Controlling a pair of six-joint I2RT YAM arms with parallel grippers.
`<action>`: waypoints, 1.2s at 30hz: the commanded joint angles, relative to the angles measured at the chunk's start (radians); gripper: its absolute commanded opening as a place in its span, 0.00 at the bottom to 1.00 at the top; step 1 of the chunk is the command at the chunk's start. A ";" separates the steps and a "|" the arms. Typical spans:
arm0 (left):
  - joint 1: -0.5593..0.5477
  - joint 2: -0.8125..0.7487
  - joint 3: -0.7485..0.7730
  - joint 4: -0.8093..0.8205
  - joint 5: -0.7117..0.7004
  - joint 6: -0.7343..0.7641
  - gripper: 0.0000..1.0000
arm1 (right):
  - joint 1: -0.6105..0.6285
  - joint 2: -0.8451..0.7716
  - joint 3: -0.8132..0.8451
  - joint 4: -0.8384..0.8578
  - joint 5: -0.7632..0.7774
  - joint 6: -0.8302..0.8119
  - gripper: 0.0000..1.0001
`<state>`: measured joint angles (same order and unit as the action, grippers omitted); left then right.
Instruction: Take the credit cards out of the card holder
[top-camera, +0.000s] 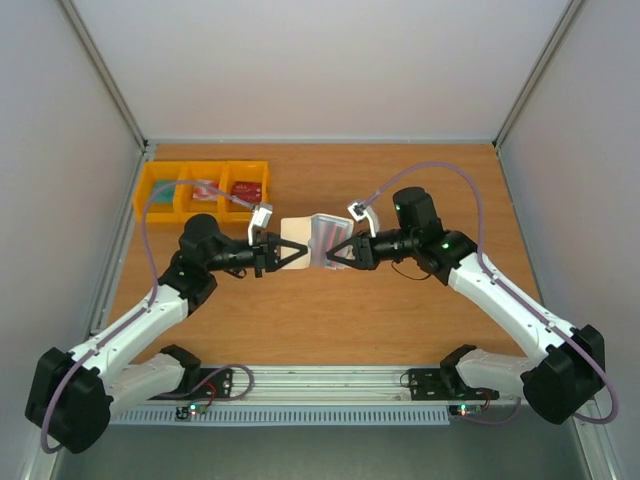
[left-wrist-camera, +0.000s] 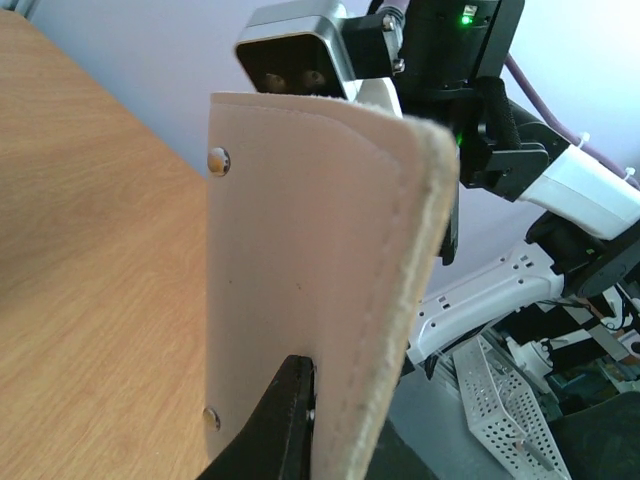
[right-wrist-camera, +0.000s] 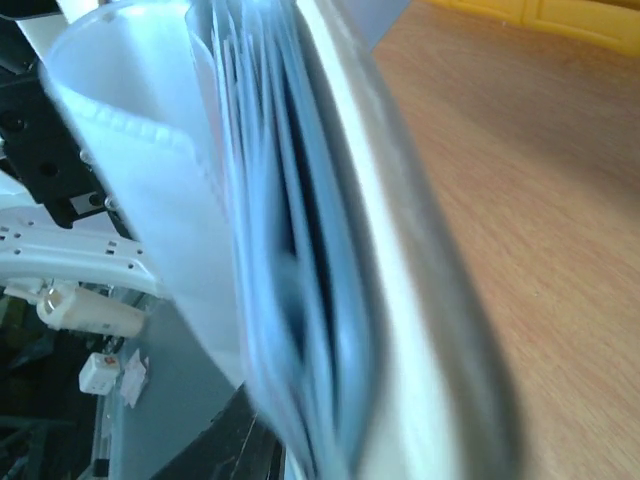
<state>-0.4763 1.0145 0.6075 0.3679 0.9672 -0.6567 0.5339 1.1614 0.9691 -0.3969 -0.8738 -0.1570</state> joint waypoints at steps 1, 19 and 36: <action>-0.038 0.008 -0.002 0.073 -0.004 0.045 0.00 | 0.039 0.024 0.040 0.112 0.010 0.023 0.21; -0.041 -0.026 -0.016 -0.149 -0.220 0.241 0.39 | 0.041 -0.027 0.054 0.036 -0.048 0.022 0.01; -0.140 0.002 0.035 -0.102 -0.228 0.442 0.99 | 0.105 0.032 0.135 -0.097 0.198 0.043 0.01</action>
<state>-0.6044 0.9913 0.6086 0.1764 0.7624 -0.1787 0.6205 1.1942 1.0641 -0.4694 -0.7132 -0.0921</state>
